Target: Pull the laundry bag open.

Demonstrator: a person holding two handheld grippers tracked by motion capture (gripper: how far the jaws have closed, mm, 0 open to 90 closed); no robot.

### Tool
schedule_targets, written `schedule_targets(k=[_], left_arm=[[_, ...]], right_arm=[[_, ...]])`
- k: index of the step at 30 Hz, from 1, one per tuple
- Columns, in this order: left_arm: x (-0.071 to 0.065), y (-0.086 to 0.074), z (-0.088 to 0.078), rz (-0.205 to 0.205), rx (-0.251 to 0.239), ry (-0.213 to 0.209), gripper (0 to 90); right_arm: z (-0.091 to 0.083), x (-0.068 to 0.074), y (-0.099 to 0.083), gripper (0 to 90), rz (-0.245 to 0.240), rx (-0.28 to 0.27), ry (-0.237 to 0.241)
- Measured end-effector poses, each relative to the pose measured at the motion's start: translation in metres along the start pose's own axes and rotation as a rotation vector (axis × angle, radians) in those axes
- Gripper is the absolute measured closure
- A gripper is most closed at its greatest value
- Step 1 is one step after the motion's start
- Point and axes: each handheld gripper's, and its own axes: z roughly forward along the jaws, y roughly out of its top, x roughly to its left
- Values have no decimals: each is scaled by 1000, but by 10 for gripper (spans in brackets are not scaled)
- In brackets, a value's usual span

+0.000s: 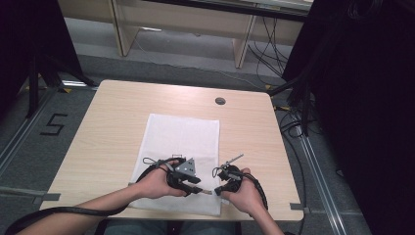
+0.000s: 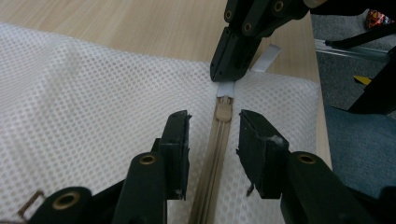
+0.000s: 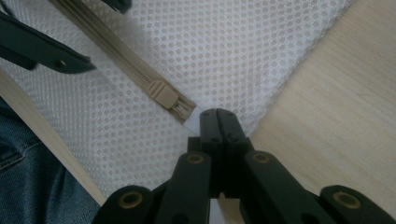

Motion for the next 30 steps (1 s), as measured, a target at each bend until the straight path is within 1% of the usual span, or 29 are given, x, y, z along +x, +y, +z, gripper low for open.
schedule_targets(k=[2, 3, 5, 6, 7, 9, 11, 12, 14, 17, 18, 19, 20, 23, 25, 26, 27, 28, 29, 30], left_arm=[[0, 3, 3, 9, 8, 1, 640], [0, 4, 5, 21, 10, 0, 645], [0, 7, 8, 18, 8, -9, 662], [-1, 7, 9, 8, 3, -10, 668], [0, 8, 11, 19, 1, -17, 672], [-1, 7, 15, 12, 15, -16, 692], [-1, 6, 20, 32, 31, -19, 700], [-2, 6, 22, 22, 29, -22, 704], [-3, 7, 26, 38, 37, -20, 709], [-2, 6, 31, 40, 40, -23, 719], [-2, 6, 31, 48, 46, -22, 726], [-3, 5, 33, 41, 47, -20, 731], [-4, 5, 33, 44, 45, -16, 733], [-6, 5, 35, 86, 47, -8, 750], [-8, 5, 35, 88, 53, -3, 769], [-7, 5, 35, 105, 54, 0, 778], [-7, 5, 36, 101, 55, -2, 783], [-7, 6, 35, 109, 59, -1, 790], [-8, 6, 36, 102, 52, 3, 796], [-9, 6, 36, 104, 56, 5, 803]], right_arm=[[0, 0, 0, 900, -5, -2, 0], [0, 0, 0, 900, -5, -2, 0], [0, 0, 0, 900, -8, 0, 0], [0, 0, 0, 900, -3, 2, 2], [0, 0, 0, 900, -2, 3, 3], [0, 0, 0, 900, -4, -1, 2], [0, 0, 0, 900, 0, 2, 2], [0, 0, 0, 900, -3, 0, 3], [0, 0, 0, 900, -4, 0, 2], [0, 0, 0, 900, -1, 1, 3], [0, 0, 0, 900, -1, 0, 3], [0, 0, 0, 900, -5, -1, 3], [0, 0, 0, 900, -4, -1, 4], [0, -1, 1, 900, -4, 2, 5], [1, 0, 0, 900, -4, -4, 4], [0, 0, 1, 900, -6, 1, 3], [0, 0, 1, 900, -5, 1, 3], [0, 0, 1, 900, -5, 2, 3], [0, 0, 1, 900, -5, 2, 2], [0, 0, 1, 900, -6, 2, 2]])
